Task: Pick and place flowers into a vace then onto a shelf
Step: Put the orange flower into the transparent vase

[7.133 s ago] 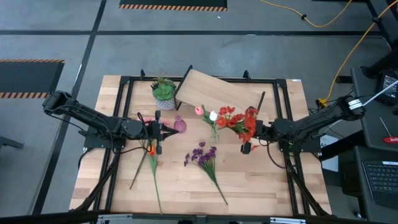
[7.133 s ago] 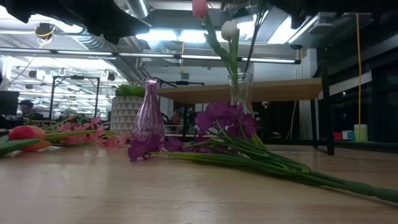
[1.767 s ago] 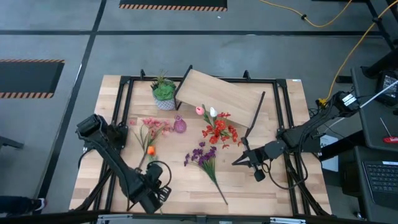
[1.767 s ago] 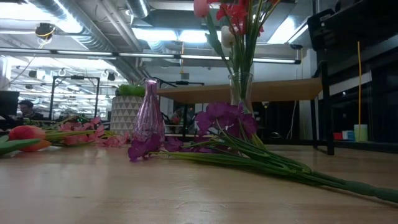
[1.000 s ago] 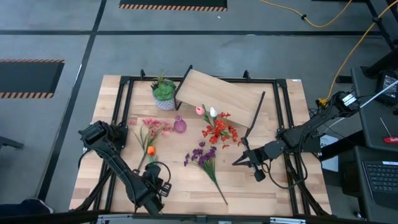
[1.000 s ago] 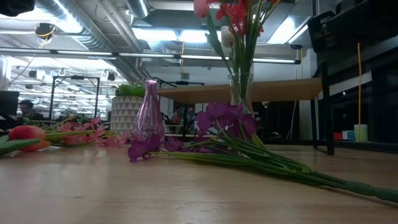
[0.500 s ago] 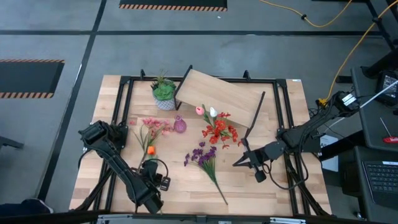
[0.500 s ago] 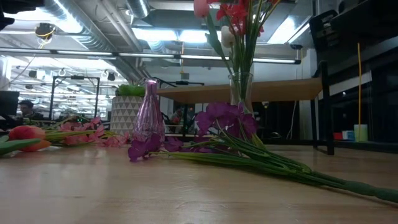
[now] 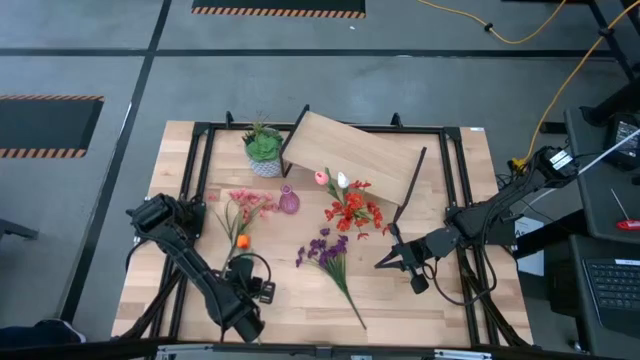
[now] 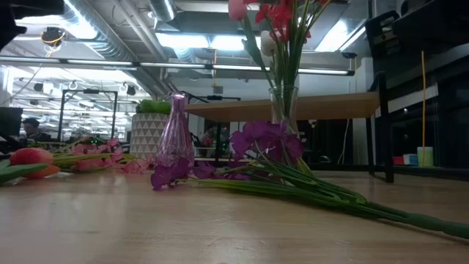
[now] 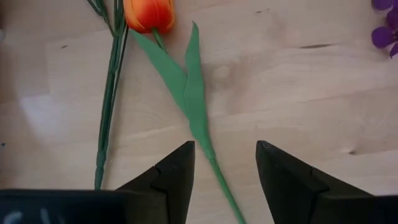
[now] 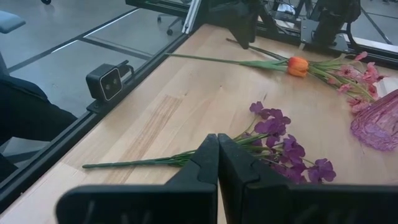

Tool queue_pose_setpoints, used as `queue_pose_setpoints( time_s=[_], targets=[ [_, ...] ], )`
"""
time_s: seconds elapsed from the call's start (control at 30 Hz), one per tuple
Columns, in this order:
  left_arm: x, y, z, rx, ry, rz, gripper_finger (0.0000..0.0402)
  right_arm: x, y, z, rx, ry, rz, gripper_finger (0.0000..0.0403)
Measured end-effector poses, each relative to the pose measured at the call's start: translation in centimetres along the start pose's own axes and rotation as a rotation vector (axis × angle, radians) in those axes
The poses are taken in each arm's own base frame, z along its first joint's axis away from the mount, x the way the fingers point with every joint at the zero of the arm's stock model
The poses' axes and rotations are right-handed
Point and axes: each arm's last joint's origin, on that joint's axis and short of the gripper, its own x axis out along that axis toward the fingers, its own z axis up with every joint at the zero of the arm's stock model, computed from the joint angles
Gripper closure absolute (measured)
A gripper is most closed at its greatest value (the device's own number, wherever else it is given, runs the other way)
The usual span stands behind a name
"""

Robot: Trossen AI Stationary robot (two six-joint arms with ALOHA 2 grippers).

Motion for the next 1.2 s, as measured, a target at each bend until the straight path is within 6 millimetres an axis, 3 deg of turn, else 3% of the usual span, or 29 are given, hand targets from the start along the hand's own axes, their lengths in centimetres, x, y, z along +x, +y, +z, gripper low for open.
queue_pose_setpoints(
  time_s=[0.67, 1.2],
  targets=[
    [5.1, 1.7, -0.6, -0.035, 0.015, 0.021, 0.0237, 0.0, 0.0, -0.1, -0.002, 0.009, 0.000, 0.0400],
    [6.1, 1.8, -0.6, -0.054, 0.027, -0.006, 0.0242, 0.0, 0.0, -0.1, -0.002, 0.010, 0.000, 0.0400]
  ],
)
